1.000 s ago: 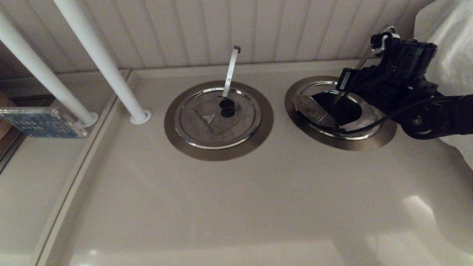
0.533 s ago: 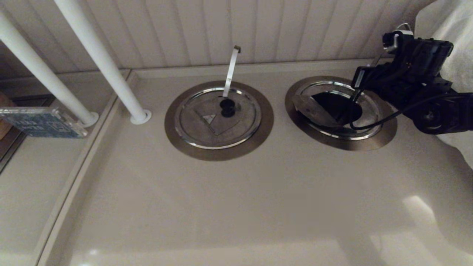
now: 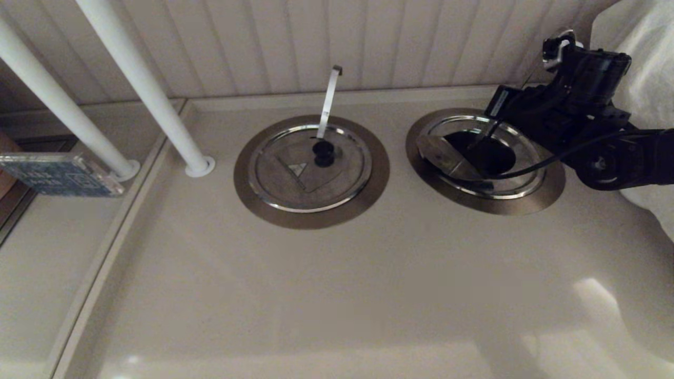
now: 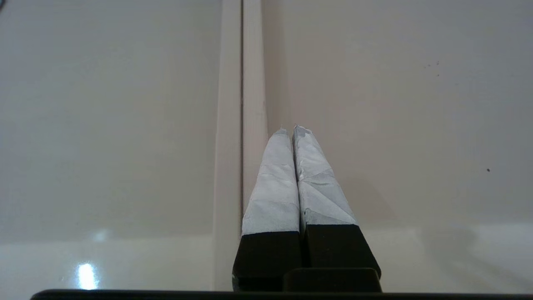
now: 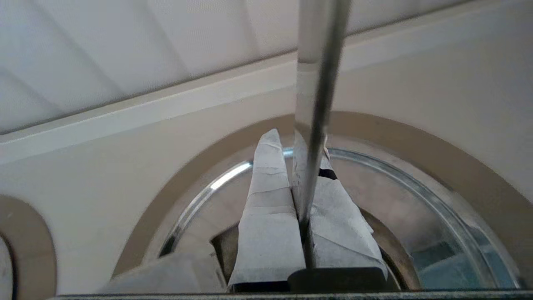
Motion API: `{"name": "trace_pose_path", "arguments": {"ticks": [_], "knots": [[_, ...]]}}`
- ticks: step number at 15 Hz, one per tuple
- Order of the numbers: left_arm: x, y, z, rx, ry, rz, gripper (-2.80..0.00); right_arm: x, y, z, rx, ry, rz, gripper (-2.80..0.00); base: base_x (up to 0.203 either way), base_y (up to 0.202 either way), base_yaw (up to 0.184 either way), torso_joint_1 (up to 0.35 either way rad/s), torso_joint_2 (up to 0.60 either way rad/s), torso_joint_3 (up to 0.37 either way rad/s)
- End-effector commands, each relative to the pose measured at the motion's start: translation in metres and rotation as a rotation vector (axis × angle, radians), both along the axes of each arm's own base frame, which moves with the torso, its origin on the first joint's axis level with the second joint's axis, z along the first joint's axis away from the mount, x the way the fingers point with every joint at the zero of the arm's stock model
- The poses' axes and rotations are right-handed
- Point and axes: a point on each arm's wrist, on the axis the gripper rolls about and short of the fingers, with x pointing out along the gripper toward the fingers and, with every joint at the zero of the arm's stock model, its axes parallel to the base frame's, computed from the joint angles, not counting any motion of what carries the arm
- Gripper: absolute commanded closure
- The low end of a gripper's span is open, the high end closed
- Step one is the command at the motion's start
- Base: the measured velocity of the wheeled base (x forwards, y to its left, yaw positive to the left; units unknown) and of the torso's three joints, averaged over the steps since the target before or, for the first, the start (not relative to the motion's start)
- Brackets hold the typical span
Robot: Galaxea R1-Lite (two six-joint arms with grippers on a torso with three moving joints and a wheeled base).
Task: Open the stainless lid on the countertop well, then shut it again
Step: Stir with a spoon
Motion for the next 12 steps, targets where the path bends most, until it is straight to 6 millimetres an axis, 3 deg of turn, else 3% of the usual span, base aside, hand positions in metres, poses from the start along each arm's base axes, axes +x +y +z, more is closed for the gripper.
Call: {"name": "trace_pose_path", "arguments": {"ticks": [1,6,12], "knots": [[0.000,0.000,0.000,0.000,-0.002,0.000,0.00,-0.012,0.002,0.007,-0.004,0.001,0.015,0.00,0.000,0.000,0.000,0.000,0.00,0.000],[0.000,0.000,0.000,0.000,0.000,0.000,0.00,-0.018,-0.017,0.004,-0.138,0.043,-0.005,0.00,0.000,0.000,0.000,0.000,0.00,0.000],[0.000,0.000,0.000,-0.001,-0.001,0.000,0.00,-0.002,-0.021,-0.013,-0.166,0.079,-0.024,0.00,0.000,0.000,0.000,0.000,0.00,0.000]]}}
